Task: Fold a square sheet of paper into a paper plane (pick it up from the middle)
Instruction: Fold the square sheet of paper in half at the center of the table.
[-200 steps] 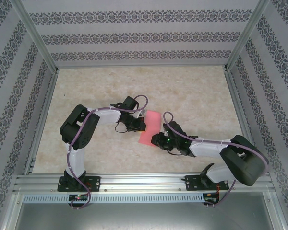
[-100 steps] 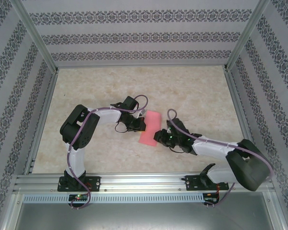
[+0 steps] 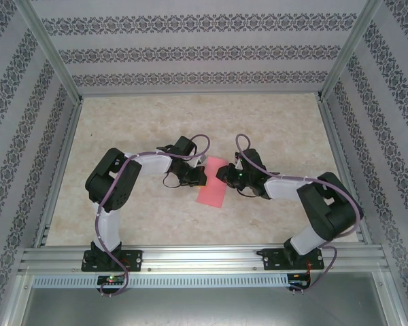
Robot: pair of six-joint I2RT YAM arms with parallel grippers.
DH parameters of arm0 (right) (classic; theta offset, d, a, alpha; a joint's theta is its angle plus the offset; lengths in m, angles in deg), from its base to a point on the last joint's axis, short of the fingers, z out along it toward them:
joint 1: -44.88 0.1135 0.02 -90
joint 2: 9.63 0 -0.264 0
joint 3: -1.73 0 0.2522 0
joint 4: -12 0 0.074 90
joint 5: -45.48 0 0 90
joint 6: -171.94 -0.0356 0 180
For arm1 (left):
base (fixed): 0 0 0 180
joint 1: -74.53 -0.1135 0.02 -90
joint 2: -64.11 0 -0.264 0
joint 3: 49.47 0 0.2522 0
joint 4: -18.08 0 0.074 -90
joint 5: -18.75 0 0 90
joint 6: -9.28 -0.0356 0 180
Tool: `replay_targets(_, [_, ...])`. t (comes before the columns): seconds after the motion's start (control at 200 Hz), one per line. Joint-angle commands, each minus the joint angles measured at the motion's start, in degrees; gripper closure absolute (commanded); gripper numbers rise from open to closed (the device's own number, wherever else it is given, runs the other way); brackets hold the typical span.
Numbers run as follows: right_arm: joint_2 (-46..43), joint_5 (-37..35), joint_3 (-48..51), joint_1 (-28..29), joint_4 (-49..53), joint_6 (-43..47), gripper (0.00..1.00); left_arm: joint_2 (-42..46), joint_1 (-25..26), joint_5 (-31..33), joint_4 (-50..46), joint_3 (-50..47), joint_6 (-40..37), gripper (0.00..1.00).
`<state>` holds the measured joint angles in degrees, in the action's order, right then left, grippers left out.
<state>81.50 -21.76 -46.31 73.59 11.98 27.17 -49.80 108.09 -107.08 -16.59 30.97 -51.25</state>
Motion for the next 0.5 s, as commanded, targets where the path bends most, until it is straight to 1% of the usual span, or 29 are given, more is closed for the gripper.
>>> replay_targets(0.0, [2.82, 0.31, -1.11, -0.69, -1.56, 2.69, 0.8, -3.43, 1.08, 3.41, -3.88, -0.88, -1.7, 1.0])
replay_targets(0.155, [6.19, -1.64, 0.58, -0.94, -1.25, 2.97, 0.8, -3.69, 1.09, 3.52, -3.8, -1.03, -1.87, 1.0])
replay_targets(0.245, [6.8, -0.88, 1.64, -1.02, -2.52, 2.1, 0.79, -3.78, 1.08, 3.66, -3.85, -1.11, -1.93, 1.0])
replay_targets(0.315, [4.73, -0.83, 2.05, -0.96, -2.68, 1.74, 0.78, -3.69, 1.09, 3.74, -4.05, -1.13, -2.1, 1.0])
replay_targets(0.43, [-0.32, -0.97, -0.01, -1.2, 1.48, 2.86, 0.78, -3.69, 1.07, 3.91, -4.23, -1.0, -2.22, 1.0])
replay_targets(0.495, [-1.73, -0.16, -1.61, -1.4, 2.61, 3.64, 0.78, -3.78, 1.07, 3.84, -4.31, -0.89, -2.14, 1.0])
